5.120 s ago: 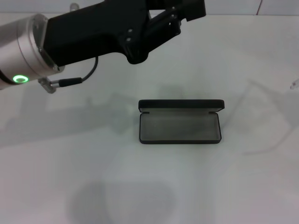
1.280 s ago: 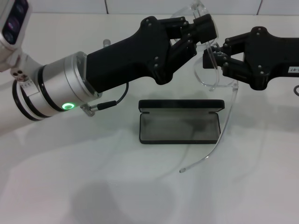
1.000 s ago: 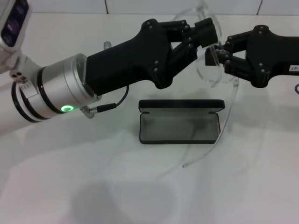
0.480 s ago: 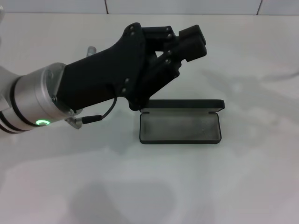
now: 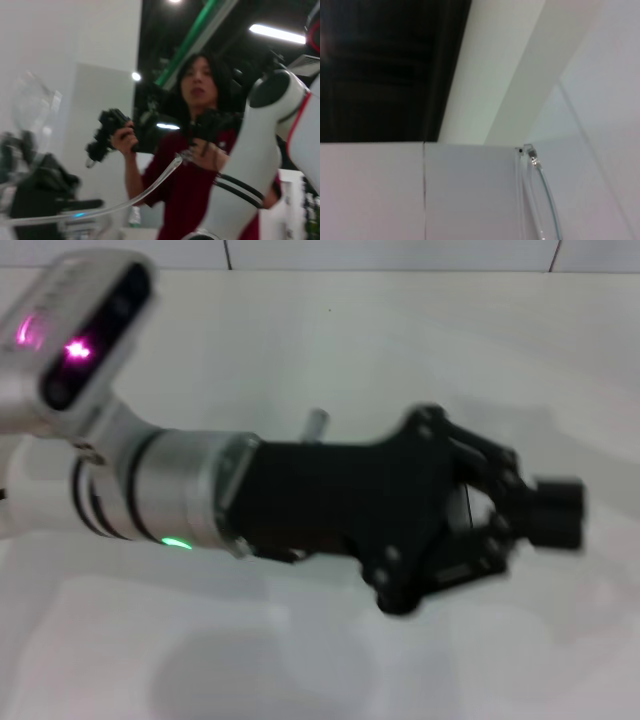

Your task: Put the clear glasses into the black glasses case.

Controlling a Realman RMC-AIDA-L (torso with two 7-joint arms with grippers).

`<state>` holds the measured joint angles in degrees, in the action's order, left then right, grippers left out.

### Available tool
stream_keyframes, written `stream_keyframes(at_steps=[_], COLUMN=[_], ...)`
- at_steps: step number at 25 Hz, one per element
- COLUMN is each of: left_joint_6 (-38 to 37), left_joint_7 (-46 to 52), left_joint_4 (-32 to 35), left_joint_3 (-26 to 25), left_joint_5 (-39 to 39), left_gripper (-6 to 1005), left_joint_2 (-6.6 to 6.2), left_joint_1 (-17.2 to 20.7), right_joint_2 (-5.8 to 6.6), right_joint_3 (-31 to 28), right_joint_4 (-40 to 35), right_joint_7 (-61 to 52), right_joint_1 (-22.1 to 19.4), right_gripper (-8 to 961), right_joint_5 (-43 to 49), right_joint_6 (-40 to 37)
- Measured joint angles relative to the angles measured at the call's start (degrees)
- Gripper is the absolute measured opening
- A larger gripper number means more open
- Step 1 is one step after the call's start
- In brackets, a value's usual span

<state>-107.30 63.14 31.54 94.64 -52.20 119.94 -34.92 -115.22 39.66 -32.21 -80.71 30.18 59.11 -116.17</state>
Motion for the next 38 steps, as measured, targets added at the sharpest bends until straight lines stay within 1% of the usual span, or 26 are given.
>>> stream_keyframes(at_steps=[1,2,3,6,9,11,14,19,24,31,38], left_joint_6=[0.1,0.6,0.6,1.1,1.6,1.7,1.7,1.6,1.5,1.9,5.2], left_joint_7=[-0.3,-0.7,-0.7,-1.5,-3.0,-3.9,-4.3,-4.3,-4.1,-4.2,-3.9], left_joint_4=[-0.2,-0.4,-0.4,-0.5,-1.2,-1.4,-1.4,-1.1,-1.0,-1.4,-1.8], left_joint_3=[1.3,2.8,2.8,4.0,5.7,6.1,6.1,6.2,6.3,6.4,6.4], left_joint_5=[0.1,0.9,0.9,3.4,7.1,9.2,10.6,11.1,12.4,14.1,16.0], left_gripper=[77,77,77,77,77,77,77,78,78,78,78], left_joint_2=[0.16,0.42,0.42,0.66,0.67,0.59,0.5,0.56,0.62,0.7,0.73], left_joint_1=[-0.6,-1.0,-1.0,-0.4,0.9,2.1,2.8,2.9,2.8,2.9,3.8], right_joint_2=[-0.3,-0.65,-0.65,-0.67,-0.77,-0.91,-0.96,-0.97,-0.97,-0.97,-0.97], right_joint_3=[1.7,5.5,5.5,9.9,13.5,15.5,18.3,21.1,22.5,27.0,29.8], right_joint_4=[1.2,4.7,4.7,10.2,12.8,13.2,13.4,13.6,13.6,13.3,12.9], right_joint_7=[1.9,6.1,6.1,11.2,14.6,15.8,17.5,19.1,19.4,19.5,19.5], right_joint_1=[0.7,2.6,2.6,5.2,6.5,6.6,6.5,6.2,6.0,6.3,7.0], right_gripper=[136,136,136,137,137,137,138,139,139,140,141], right_joint_5=[0.2,0.2,0.2,0.1,0.3,0.2,0.3,0.3,0.6,0.6,0.6], right_joint_6=[0.5,1.4,1.4,2.4,4.2,5.5,7.9,10.1,11.1,15.1,17.4])
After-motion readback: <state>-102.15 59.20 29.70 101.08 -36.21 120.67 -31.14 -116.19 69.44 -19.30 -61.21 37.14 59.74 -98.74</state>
